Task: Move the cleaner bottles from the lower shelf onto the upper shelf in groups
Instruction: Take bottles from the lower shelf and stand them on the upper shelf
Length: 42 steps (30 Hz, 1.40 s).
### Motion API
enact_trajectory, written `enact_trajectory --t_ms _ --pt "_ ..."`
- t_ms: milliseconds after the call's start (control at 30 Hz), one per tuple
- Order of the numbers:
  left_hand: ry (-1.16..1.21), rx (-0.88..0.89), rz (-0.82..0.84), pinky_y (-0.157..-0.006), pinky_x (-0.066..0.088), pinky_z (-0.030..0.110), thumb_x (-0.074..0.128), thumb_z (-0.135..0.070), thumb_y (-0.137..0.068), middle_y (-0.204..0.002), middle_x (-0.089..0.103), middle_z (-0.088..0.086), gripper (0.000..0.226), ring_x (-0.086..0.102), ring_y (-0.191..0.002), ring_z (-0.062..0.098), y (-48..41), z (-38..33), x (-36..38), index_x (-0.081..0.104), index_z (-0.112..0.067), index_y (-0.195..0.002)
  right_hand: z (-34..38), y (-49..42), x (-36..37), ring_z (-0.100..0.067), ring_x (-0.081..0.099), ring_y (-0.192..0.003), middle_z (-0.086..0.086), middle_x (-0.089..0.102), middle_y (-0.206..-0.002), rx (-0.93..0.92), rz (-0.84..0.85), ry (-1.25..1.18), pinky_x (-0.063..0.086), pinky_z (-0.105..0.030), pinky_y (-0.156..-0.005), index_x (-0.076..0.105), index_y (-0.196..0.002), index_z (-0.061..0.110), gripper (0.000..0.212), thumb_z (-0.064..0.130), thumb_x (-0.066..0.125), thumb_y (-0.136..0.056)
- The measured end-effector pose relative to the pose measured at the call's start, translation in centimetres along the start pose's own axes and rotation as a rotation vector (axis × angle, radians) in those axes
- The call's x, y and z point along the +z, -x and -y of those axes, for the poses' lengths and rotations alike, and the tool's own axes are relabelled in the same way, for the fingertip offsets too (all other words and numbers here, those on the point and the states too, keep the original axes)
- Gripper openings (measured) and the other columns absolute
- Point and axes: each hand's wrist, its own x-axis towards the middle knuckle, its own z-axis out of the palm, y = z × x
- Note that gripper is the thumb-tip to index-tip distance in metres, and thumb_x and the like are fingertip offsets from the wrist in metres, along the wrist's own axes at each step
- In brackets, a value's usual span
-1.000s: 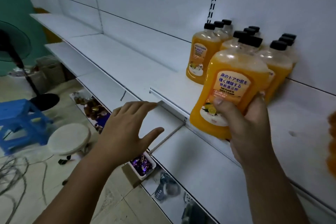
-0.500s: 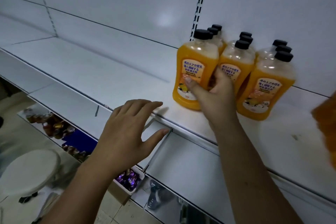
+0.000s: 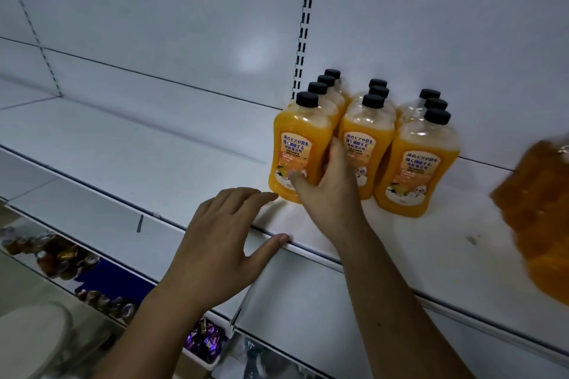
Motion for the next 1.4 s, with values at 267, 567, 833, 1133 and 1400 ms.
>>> enact_trajectory --t_ms 267,567,833,1133,1400 --pt "0.031 0.007 -0.006 -0.102 0.050 0.039 0.050 -0.073 -0.094 -0.138 0.058 -0.014 0.060 0.054 -0.126 0.011 -0.2 0.1 0.3 0.053 -0.037 -0.142 -0.5 0.1 -0.3 -0.023 0.056 -0.136 0.004 0.053 -0.151 0.001 -0.082 0.140 0.056 -0.054 -0.103 0.033 -0.156 0.031 0.086 0.034 0.084 -0.087" --pt "0.032 0.027 0.001 -0.105 0.049 0.040 0.049 -0.072 -0.095 -0.140 0.056 -0.016 0.059 0.052 -0.128 0.009 0.3 0.7 0.6 0.050 -0.040 -0.144 -0.5 0.2 -0.1 -0.021 0.060 -0.131 0.004 0.056 -0.147 0.006 -0.133 0.116 0.060 -0.051 -0.098 0.034 -0.154 0.033 0.087 0.035 0.086 -0.085" --pt "0.165 0.042 -0.064 -0.096 0.049 0.035 0.052 -0.070 -0.093 -0.138 0.056 -0.017 0.060 0.053 -0.124 0.006 -1.4 0.8 -1.0 0.050 -0.038 -0.143 1.3 2.2 -4.0 -0.009 0.062 -0.105 0.004 0.061 -0.127 -0.107 -0.212 0.148 0.061 -0.029 -0.085 0.048 -0.148 0.023 0.075 0.036 0.086 -0.084" --pt "0.721 -0.170 -0.192 -0.101 0.054 0.034 0.059 -0.066 -0.095 -0.139 0.063 -0.011 0.057 0.061 -0.122 0.002 -12.7 1.4 -2.4 0.058 -0.032 -0.141 2.8 -0.1 -13.0 -0.009 0.054 -0.119 0.002 0.057 -0.134 -0.204 -0.426 0.265 0.044 -0.010 -0.090 0.057 -0.136 0.023 0.047 0.045 0.068 -0.096" --pt "1.075 -0.365 0.068 -0.111 0.048 0.047 0.050 -0.071 -0.097 -0.144 0.061 -0.005 0.067 0.059 -0.132 0.020 -21.6 1.0 -1.4 0.052 -0.032 -0.151 0.0 -5.2 -15.7 -0.013 0.046 -0.138 0.004 0.046 -0.157 0.128 -0.337 0.080 0.040 -0.018 -0.087 0.046 -0.151 0.031 0.061 0.058 0.059 -0.099"
